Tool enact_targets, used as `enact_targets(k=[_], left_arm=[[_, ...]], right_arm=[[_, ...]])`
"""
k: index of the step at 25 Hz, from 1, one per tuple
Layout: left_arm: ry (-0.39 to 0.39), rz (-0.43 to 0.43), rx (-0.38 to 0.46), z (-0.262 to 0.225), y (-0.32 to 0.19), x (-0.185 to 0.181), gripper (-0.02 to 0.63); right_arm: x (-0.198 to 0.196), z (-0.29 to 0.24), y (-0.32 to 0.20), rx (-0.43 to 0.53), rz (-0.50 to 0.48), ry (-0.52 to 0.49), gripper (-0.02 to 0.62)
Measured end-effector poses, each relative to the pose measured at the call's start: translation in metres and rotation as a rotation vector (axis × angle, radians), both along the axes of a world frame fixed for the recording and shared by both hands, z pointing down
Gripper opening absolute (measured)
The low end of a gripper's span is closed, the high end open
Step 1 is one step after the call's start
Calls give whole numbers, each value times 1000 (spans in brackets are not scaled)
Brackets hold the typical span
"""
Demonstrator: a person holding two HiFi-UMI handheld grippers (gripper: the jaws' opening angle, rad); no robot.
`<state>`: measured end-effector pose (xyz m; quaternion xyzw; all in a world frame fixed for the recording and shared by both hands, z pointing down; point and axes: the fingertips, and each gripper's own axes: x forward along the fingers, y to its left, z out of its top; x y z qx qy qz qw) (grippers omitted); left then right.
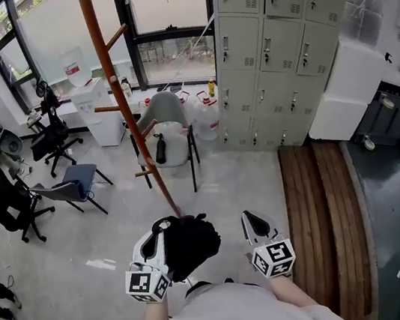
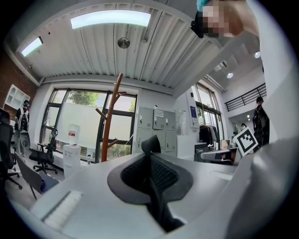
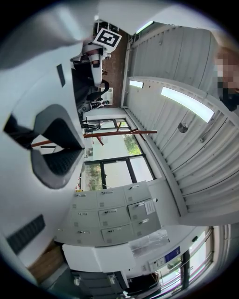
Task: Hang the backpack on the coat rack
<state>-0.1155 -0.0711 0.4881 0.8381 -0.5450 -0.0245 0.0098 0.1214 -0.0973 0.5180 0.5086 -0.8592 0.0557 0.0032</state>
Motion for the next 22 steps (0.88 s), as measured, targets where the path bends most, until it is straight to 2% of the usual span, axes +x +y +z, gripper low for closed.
enact_targets(k=[8, 22], left_arm=[[2, 6, 5, -1, -54, 12, 12], [-39, 94, -38, 6, -105, -3, 11]], right_arm=[[17, -4, -44, -5, -2, -41, 8], [-20, -6, -89, -22, 17, -70, 8]])
